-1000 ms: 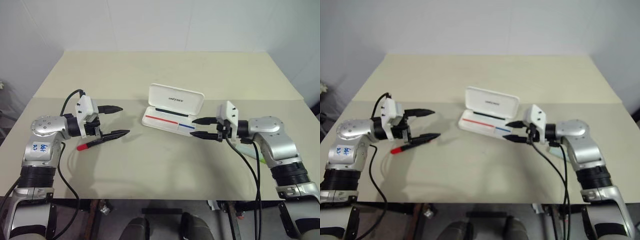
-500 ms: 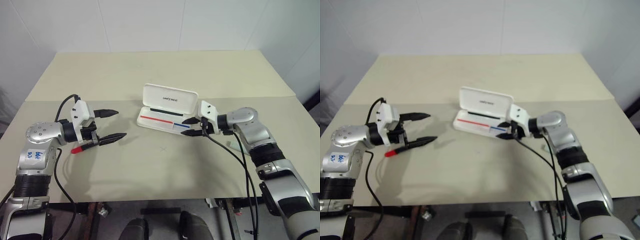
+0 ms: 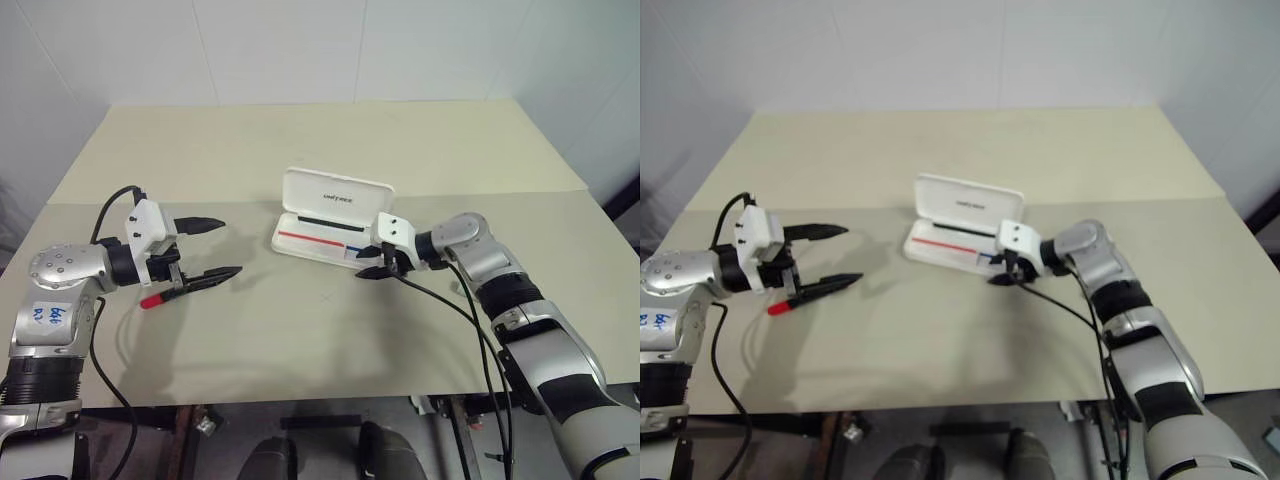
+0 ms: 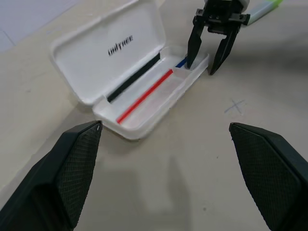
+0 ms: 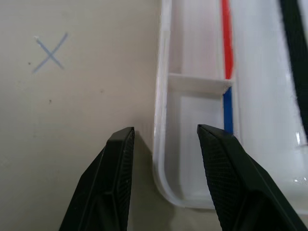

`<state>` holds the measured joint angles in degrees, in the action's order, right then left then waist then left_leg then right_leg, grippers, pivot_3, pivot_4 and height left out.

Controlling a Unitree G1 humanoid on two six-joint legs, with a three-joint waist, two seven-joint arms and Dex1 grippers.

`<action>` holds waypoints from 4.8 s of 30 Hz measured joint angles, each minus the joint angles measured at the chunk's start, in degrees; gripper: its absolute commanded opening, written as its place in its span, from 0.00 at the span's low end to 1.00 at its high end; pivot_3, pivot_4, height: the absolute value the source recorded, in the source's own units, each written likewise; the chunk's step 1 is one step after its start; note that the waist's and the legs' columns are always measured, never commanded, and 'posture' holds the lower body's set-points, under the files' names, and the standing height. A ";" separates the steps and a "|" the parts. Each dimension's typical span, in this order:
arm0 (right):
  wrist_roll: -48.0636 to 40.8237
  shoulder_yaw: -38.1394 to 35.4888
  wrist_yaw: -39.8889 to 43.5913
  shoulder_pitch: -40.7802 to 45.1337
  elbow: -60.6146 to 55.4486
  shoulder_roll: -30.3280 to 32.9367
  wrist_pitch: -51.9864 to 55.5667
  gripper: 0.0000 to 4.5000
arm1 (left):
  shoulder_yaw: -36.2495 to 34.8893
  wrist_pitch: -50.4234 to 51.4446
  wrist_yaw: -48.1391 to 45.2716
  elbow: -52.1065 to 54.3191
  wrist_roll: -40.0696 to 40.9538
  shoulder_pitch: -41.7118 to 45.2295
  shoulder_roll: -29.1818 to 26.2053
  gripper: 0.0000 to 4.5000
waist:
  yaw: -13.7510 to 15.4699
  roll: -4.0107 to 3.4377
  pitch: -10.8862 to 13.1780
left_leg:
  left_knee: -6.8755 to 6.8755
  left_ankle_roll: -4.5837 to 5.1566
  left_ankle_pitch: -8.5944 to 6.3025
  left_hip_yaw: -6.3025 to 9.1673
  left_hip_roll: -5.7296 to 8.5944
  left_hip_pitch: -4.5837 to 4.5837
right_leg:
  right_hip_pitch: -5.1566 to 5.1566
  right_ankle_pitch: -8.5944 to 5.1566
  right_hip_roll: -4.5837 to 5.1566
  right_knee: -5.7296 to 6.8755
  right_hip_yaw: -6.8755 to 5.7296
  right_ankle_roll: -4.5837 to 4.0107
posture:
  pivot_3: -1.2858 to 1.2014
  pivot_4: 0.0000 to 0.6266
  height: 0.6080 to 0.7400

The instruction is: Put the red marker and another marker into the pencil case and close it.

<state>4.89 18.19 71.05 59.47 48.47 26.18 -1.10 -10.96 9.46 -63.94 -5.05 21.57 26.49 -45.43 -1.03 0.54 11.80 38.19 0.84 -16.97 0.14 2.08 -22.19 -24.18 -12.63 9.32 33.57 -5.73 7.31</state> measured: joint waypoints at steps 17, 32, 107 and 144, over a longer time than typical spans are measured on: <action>-0.35 -0.35 4.91 -2.17 -5.45 1.22 -1.34 0.01 | 0.12 -0.11 -0.53 -0.06 0.64 0.25 -0.02 1.00 | -0.49 0.02 -0.01 | -0.02 -0.05 0.04 -0.03 0.01 -0.09 | -0.37 0.06 -0.03 0.21 0.31 -0.08 | 0.52 0.24 1.00; -7.99 -2.87 11.89 -23.95 -38.67 16.85 4.82 0.01 | 0.42 -0.35 -1.22 -0.34 0.81 0.16 0.55 1.00 | -0.39 0.04 0.00 | 0.03 0.01 -0.06 -0.78 -0.20 0.00 | -0.37 0.07 -0.05 0.17 0.33 -0.08 | 0.52 0.24 1.00; -38.59 -19.72 -0.87 -28.92 -61.30 9.98 16.16 1.00 | 10.86 -2.99 1.28 -23.16 -18.71 1.66 -11.91 0.31 | 0.97 0.17 -0.03 | 0.05 0.05 -0.27 -2.17 -1.26 0.10 | -1.05 0.82 -1.03 0.08 1.35 -0.79 | 0.52 0.24 1.00; -33.32 -26.13 0.62 -39.09 -51.27 18.72 9.65 1.00 | 27.38 13.80 0.17 -4.07 -17.81 21.15 13.29 0.12 | 2.06 0.33 0.03 | 0.82 -0.10 -0.25 -2.39 -1.76 -0.15 | -1.14 1.22 -1.99 -0.05 1.61 -1.32 | 0.52 0.24 1.00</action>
<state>-28.44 -7.94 71.66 20.38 -2.80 44.91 8.55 16.41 23.25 -63.77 -9.13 3.76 47.64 -32.14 1.03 0.87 11.84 39.00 0.74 -17.22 -2.26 0.32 -22.34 -25.32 -11.41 7.33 33.53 -4.12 5.98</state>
